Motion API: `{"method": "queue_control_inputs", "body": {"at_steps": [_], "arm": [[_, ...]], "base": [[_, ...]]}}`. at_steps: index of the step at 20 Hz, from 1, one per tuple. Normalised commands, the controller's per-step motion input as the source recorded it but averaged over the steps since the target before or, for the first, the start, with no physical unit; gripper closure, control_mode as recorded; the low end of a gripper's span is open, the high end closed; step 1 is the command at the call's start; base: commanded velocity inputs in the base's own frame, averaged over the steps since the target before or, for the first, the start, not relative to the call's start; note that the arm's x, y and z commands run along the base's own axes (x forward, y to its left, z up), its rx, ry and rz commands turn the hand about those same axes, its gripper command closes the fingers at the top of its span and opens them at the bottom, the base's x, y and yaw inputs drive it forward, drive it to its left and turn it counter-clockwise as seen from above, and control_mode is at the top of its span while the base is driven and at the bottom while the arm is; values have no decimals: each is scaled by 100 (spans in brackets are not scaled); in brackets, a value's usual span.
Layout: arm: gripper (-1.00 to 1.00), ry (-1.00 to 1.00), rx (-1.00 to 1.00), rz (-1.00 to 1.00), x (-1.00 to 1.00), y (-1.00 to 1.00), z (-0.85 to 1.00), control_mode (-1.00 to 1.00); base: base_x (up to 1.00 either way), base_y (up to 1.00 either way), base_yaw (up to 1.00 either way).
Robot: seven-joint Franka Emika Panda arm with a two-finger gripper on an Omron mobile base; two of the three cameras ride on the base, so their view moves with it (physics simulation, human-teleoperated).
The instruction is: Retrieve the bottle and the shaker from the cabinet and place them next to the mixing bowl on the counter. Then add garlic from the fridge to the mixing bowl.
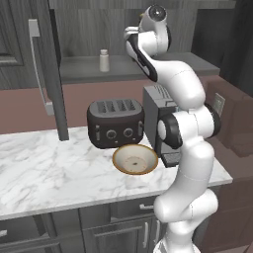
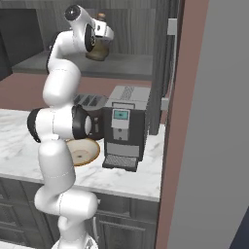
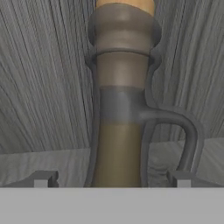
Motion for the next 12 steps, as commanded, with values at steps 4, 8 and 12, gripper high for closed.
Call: {"method": "queue_control_inputs", "body": {"at_steps": [4,8,12], "arm": [[100,2,1,0,0,0,-4,-100],[100,2,2,0,0,0,-2,-100],[100,4,1,0,0,0,-2,-100]], "base": [[0,0,0],[0,0,0],[0,0,0]]}}
